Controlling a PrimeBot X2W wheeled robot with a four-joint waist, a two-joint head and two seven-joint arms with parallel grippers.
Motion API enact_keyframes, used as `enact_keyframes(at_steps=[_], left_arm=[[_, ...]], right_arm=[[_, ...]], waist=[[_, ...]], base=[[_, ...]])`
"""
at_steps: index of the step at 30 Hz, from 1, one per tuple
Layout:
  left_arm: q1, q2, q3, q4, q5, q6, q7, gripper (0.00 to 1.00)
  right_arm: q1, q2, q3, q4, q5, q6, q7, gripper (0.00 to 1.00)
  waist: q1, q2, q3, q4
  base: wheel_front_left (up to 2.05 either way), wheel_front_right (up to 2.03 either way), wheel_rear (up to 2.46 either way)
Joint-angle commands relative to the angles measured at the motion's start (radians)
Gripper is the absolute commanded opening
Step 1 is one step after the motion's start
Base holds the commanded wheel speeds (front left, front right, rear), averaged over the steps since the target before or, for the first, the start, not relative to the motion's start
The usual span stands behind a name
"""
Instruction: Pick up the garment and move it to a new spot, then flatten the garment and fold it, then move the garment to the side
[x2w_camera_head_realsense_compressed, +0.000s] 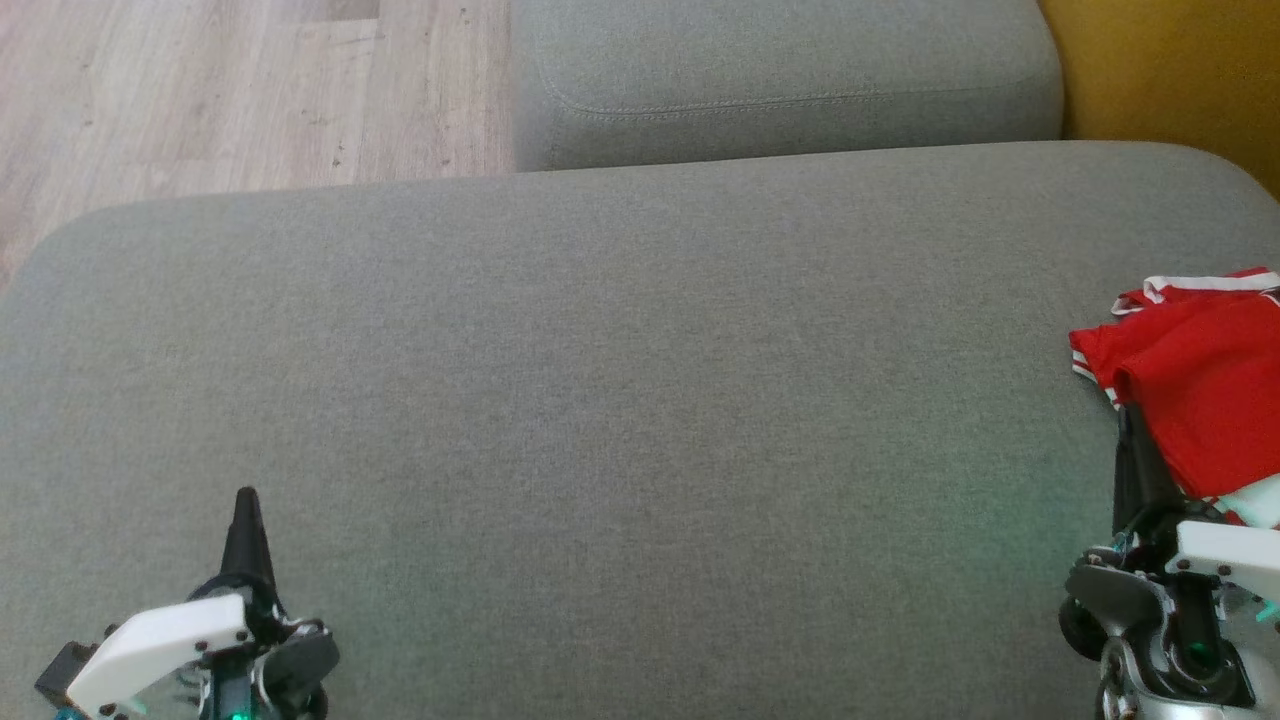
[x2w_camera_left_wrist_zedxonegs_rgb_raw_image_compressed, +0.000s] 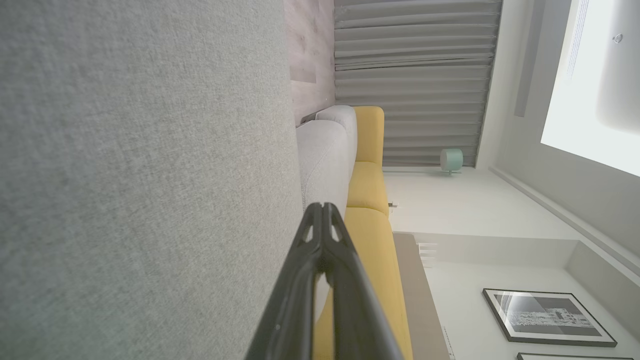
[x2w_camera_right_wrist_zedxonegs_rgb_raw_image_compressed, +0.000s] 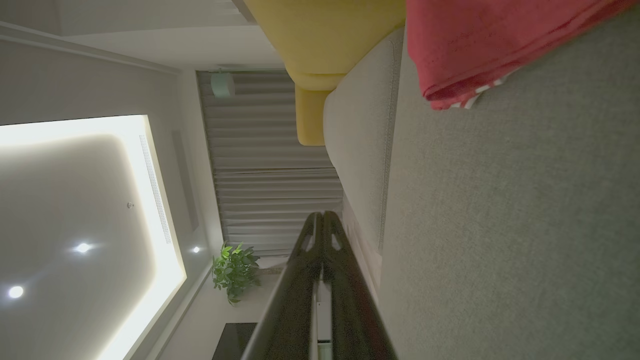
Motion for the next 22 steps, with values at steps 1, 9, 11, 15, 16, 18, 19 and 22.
enact_keyframes(at_steps=[1,9,11,15,16,18,19,22], left_arm=[[-0.047,0.005,0.04,-0.037,-0.006,-0.007,0.007,0.0],[-0.047,0.005,0.04,-0.037,-0.006,-0.007,0.007,0.0],[-0.047,0.005,0.04,-0.037,-0.006,-0.007,0.007,0.0],[-0.047,0.005,0.04,-0.037,-0.006,-0.007,0.007,0.0],[-0.047,0.005,0.04,-0.037,-0.006,-0.007,0.007,0.0],[-0.047,0.005,0.04,-0.037,-0.006,-0.007,0.007,0.0],[-0.047,0.005,0.04,-0.037,-0.006,-0.007,0.007,0.0],[-0.047,0.005,0.04,-0.037,-0.006,-0.007,0.007,0.0]], right_arm=[[-0.02,-0.005,0.021,-0.04,0.007,-0.001,0.006,0.0],[-0.02,-0.005,0.021,-0.04,0.007,-0.001,0.006,0.0],[-0.02,-0.005,0.021,-0.04,0.007,-0.001,0.006,0.0],[-0.02,-0.005,0.021,-0.04,0.007,-0.001,0.006,0.0],[-0.02,-0.005,0.021,-0.04,0.007,-0.001,0.006,0.0],[-0.02,-0.005,0.021,-0.04,0.007,-0.001,0.006,0.0],[-0.02,-0.005,0.021,-0.04,0.007,-0.001,0.006,0.0],[-0.02,-0.005,0.021,-0.04,0.007,-0.001,0.006,0.0]], waist=[[0.0,0.0,0.0,0.0],[0.0,0.0,0.0,0.0],[0.0,0.0,0.0,0.0],[0.0,0.0,0.0,0.0],[0.0,0.0,0.0,0.0],[0.0,0.0,0.0,0.0],[0.0,0.0,0.0,0.0],[0.0,0.0,0.0,0.0]], base=[[0.0,0.0,0.0],[0.0,0.0,0.0],[0.0,0.0,0.0],[0.0,0.0,0.0],[0.0,0.0,0.0],[0.0,0.0,0.0],[0.0,0.0,0.0],[0.0,0.0,0.0]])
